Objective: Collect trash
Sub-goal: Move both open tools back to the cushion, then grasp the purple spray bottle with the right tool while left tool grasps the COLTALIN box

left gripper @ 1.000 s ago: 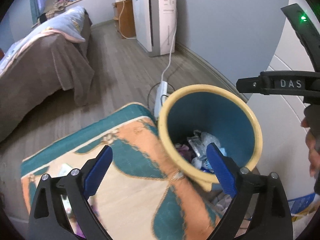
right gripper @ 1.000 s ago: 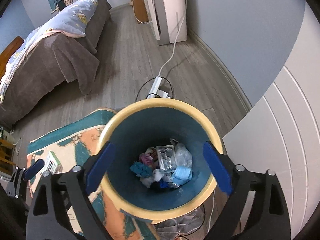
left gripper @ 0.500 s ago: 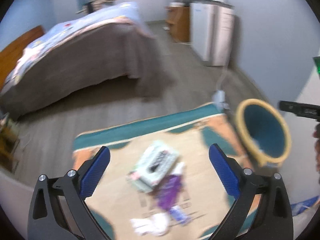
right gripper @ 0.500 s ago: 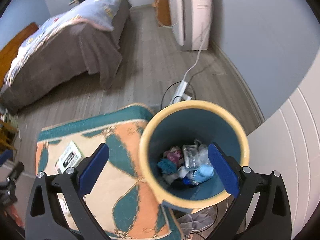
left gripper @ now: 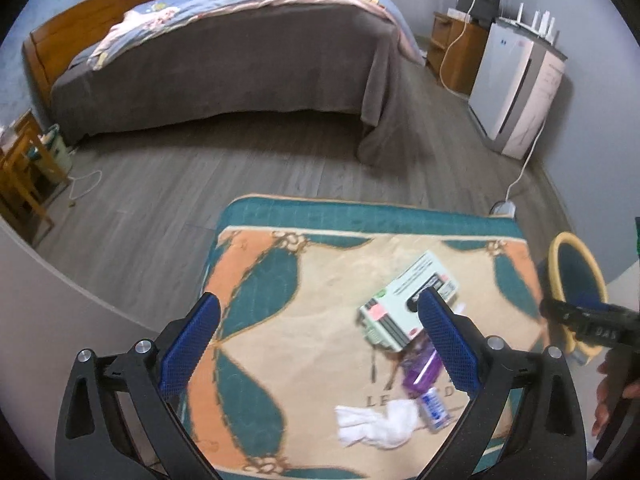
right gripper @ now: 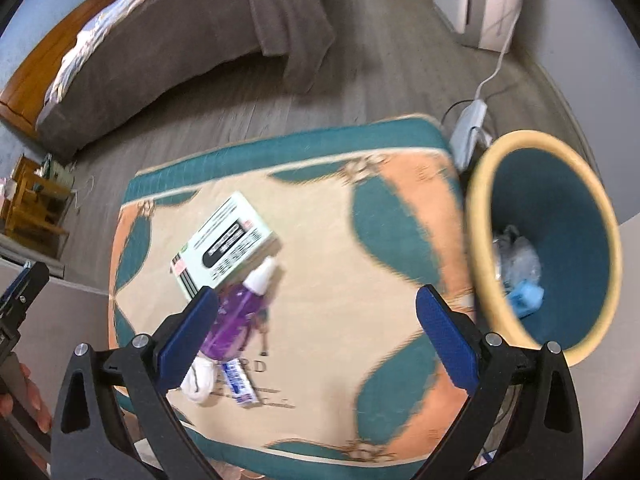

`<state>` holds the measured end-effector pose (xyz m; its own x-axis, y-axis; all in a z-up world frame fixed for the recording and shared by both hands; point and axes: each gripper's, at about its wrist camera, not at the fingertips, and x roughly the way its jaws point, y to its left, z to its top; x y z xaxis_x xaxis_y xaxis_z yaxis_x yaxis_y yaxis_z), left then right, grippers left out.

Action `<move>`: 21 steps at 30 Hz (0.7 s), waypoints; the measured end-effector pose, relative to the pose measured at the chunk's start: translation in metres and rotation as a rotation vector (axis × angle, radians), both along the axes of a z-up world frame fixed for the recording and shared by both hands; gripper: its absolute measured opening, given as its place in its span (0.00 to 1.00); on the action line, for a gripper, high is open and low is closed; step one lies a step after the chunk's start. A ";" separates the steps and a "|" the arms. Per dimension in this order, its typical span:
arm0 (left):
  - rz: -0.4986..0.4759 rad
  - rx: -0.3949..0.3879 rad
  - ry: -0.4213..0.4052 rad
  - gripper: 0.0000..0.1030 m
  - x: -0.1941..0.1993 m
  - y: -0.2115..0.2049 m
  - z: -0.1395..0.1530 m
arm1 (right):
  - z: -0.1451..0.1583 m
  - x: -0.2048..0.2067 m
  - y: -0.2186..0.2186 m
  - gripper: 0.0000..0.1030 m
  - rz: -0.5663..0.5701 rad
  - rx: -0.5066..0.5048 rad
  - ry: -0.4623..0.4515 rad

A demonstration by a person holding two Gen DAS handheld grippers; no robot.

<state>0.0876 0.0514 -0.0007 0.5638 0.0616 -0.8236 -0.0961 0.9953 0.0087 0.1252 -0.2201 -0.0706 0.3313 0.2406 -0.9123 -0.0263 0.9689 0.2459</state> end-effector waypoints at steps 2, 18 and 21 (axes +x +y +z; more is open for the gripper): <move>-0.013 0.021 0.008 0.95 0.002 0.003 -0.004 | -0.009 0.001 0.018 0.95 0.019 -0.032 0.014; 0.017 -0.054 0.084 0.95 0.020 0.041 -0.027 | -0.087 0.016 0.095 0.67 0.077 0.029 0.202; 0.011 -0.041 0.085 0.95 0.026 0.038 -0.028 | -0.100 0.017 0.098 0.46 0.074 0.062 0.254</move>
<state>0.1132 0.0898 -0.0288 0.4915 0.0323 -0.8703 -0.1074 0.9939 -0.0238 0.1420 -0.1224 -0.1710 0.0732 0.3137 -0.9467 -0.0263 0.9495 0.3126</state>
